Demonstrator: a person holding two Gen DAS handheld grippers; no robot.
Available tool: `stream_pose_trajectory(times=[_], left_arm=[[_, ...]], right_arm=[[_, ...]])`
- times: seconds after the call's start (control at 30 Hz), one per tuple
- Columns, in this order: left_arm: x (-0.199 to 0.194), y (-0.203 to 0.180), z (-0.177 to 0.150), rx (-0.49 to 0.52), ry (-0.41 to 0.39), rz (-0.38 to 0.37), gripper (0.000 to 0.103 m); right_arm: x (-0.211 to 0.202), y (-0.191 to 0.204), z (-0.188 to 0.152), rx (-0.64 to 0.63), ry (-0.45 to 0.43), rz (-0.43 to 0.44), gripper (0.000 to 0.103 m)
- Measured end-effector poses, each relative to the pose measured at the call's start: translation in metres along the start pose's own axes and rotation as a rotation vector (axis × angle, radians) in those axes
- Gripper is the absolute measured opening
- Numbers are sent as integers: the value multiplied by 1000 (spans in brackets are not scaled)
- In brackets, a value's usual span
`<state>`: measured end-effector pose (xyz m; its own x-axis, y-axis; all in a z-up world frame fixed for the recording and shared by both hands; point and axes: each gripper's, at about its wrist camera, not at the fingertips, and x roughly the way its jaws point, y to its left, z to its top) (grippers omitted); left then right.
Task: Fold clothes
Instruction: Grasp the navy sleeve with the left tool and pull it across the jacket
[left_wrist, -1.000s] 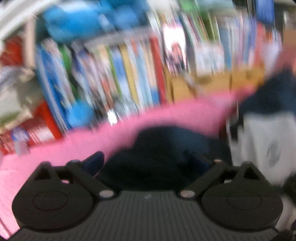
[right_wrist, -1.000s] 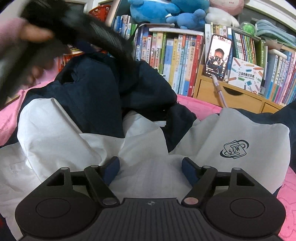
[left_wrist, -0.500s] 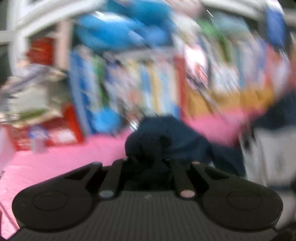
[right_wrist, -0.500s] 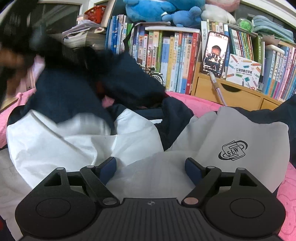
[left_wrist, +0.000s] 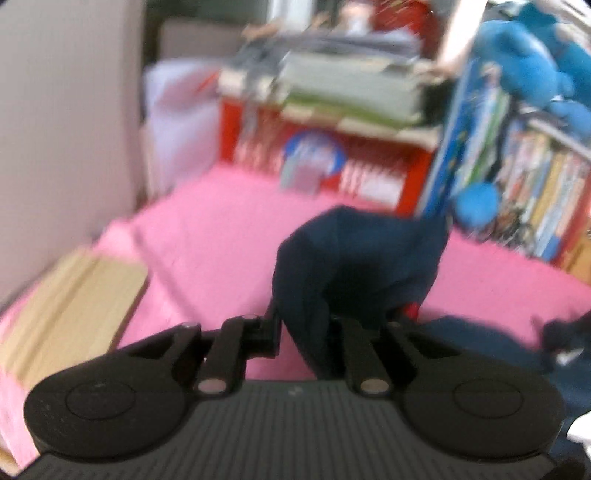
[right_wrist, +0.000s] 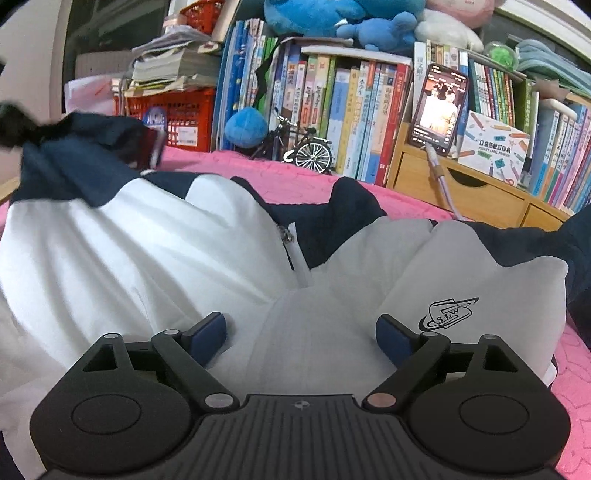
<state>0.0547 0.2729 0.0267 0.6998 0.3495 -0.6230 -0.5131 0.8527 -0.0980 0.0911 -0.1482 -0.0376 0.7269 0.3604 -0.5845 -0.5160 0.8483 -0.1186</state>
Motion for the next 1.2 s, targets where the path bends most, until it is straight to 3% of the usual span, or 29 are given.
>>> stream_pose_trajectory(times=[0.2,0.5,0.6,0.67,0.77,0.87,0.93,1.0,1.03,1.13,1.2], left_arm=[[-15,58,-9,-172,26,-71,31],[-50,114,-13,-293,-74,-75,29],[-58,129,-8,-340,-117,-140,38],[-54,127,2,-320,-109,-168,65],[-25,106,19,-221,-56,-187,68],[18,90,34,-192,30,-208,69],[44,81,37,-166,76,-182,69],[67,71,38,-152,131,-187,66],[77,68,37,-167,164,-210,56],[88,53,40,-156,188,-207,3],[84,40,64,-144,162,-198,2]], right_arm=[[5,2,-2,-4,9,-8,92],[9,2,-6,-5,12,-17,94],[9,3,-7,-9,12,-21,95],[10,4,-7,-13,12,-24,95],[11,5,-8,-20,12,-33,96],[11,8,-8,-33,10,-45,96],[12,9,-9,-40,9,-52,97],[12,10,-10,-45,7,-58,97],[12,10,-11,-46,6,-58,97],[13,10,-12,-44,5,-58,97],[13,10,-12,-43,1,-60,97]])
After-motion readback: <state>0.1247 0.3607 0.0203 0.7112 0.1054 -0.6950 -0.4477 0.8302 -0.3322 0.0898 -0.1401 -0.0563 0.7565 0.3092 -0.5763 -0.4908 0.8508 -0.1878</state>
